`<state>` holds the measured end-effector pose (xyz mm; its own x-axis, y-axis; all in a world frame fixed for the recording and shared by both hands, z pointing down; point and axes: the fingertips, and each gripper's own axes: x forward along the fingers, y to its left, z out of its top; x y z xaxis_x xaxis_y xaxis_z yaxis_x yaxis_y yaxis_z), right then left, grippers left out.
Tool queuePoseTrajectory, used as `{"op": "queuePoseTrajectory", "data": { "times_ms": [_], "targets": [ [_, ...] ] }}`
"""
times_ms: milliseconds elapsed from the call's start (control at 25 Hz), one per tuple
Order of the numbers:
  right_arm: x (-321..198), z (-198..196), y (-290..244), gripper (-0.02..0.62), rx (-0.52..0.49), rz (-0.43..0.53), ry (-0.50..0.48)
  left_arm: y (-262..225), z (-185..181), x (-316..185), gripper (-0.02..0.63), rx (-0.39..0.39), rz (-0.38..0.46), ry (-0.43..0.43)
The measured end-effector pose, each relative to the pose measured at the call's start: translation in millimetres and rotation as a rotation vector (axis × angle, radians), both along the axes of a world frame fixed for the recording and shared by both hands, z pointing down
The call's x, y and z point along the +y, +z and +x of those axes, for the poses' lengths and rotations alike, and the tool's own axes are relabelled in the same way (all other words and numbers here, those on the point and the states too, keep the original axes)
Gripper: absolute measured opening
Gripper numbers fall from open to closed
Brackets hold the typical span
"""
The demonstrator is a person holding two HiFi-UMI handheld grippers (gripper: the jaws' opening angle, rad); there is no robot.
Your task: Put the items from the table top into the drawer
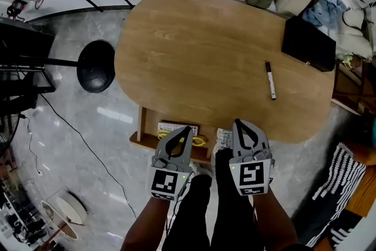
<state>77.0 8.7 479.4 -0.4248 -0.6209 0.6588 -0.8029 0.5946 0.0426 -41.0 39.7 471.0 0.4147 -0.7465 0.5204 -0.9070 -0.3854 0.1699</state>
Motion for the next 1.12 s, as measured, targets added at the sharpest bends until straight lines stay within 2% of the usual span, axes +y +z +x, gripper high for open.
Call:
{"op": "queuePoseTrajectory", "data": {
  "times_ms": [360, 400, 520, 560, 760, 880, 1120],
  "targets": [
    [-39, 72, 3, 0.003, 0.036, -0.024, 0.11, 1, 57, -54, 0.018, 0.01, -0.01, 0.1],
    [-42, 77, 5, 0.023, 0.036, -0.031, 0.114, 2, 62, -58, 0.018, 0.01, -0.013, 0.107],
    [-53, 89, 13, 0.15, 0.023, -0.059, 0.122, 6, 76, -71, 0.018, 0.014, -0.02, 0.12],
    [-57, 94, 17, 0.175, 0.017, -0.062, 0.131, 8, 80, -76, 0.018, 0.015, -0.021, 0.123],
    [-82, 124, 43, 0.32, -0.04, -0.099, 0.218, 17, 95, -95, 0.018, 0.015, -0.027, 0.135],
    [-96, 138, 63, 0.343, -0.029, -0.128, 0.228, 22, 98, -101, 0.018, 0.011, -0.039, 0.134],
    [-117, 154, 106, 0.344, 0.015, -0.205, 0.204, 34, 101, -110, 0.018, -0.002, -0.059, 0.124]
  ]
}}
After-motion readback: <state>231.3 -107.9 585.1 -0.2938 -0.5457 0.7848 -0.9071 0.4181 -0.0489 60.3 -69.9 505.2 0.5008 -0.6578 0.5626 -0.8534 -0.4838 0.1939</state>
